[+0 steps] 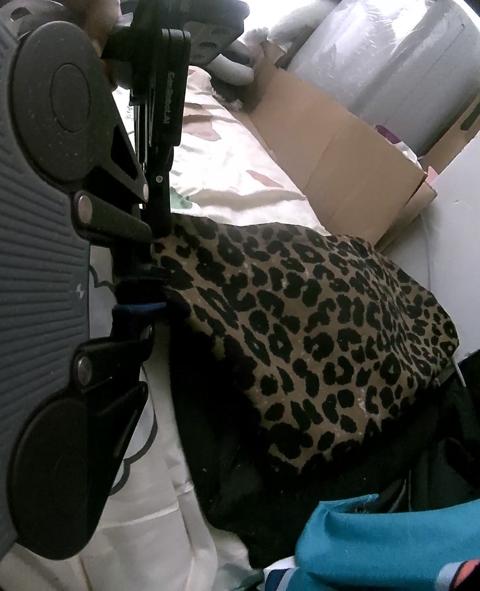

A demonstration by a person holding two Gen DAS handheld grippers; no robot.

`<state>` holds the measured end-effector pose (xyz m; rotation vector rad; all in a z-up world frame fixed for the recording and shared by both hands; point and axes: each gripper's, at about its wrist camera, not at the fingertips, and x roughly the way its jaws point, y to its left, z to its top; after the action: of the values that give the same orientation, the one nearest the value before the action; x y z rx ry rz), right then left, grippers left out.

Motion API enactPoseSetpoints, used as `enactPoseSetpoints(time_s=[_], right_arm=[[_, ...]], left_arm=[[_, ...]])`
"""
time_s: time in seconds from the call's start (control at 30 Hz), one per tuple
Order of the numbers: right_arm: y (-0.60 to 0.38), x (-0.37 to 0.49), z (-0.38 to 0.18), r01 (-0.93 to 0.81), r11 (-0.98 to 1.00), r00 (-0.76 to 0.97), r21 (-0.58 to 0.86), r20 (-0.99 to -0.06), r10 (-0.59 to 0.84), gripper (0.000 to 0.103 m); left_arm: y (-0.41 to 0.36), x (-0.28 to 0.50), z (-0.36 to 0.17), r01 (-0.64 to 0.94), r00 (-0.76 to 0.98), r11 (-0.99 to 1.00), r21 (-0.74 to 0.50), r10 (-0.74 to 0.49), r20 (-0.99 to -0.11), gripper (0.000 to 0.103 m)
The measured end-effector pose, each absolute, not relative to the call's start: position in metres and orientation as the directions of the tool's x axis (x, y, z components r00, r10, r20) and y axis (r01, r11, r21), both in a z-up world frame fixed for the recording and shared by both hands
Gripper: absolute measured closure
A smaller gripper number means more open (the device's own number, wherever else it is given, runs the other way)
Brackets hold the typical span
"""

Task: Fold clothes
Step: 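Press the skirt down on the pile and open both grippers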

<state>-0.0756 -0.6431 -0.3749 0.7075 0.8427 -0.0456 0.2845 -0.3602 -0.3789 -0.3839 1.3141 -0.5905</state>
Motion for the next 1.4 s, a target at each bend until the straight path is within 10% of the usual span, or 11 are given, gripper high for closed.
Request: enactPoseSetpoints(time_s=[0.3,0.53,0.73,1.4], right_arm=[[-0.632,-0.075,-0.394,0.309,0.778,0.619,0.548,-0.736,0.272,0.1],[-0.652,-0.083,-0.373,0.331,0.79,0.656,0.516,-0.728,0.201,0.095],[-0.678,-0.088,-0.364,0.431,0.768,0.706,0.475,-0.707,0.041,0.065],[-0.71,-0.064,-0.385,0.595,0.761,0.633,0.26,-0.734,-0.244,0.065]], left_arm=[[-0.36,0.281,-0.386,0.184,0.141,0.822,-0.539,-0.565,-0.813,0.098],[-0.361,0.293,-0.37,0.232,0.2,0.824,-0.517,-0.561,-0.804,0.059],[-0.362,0.301,-0.373,0.214,0.215,0.826,-0.521,-0.56,-0.8,0.051],[-0.402,0.278,-0.399,0.293,0.149,0.845,-0.448,-0.503,-0.851,0.063]])
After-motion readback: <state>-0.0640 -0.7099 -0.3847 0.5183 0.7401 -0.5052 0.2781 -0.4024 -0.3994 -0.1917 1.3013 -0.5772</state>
